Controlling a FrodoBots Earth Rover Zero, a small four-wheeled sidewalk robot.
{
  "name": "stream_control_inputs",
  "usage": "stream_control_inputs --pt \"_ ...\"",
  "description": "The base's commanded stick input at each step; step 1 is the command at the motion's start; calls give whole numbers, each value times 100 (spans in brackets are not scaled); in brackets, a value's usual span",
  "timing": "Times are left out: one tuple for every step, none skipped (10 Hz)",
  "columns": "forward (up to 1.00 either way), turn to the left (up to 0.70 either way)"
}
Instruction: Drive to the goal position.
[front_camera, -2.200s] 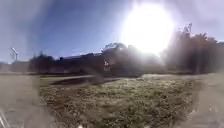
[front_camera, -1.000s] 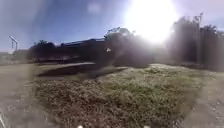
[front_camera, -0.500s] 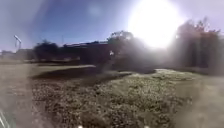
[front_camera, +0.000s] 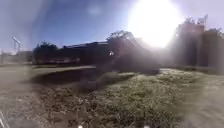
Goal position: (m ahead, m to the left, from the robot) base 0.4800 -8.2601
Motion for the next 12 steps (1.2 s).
stream_control_inputs --pt "100 0" --pt "100 0" --pt "100 0" --pt "100 0" --pt "100 0" --pt "100 0" --pt "100 0" --pt "100 0" --pt "100 0" --pt "100 0" --pt "100 0" --pt "100 0"
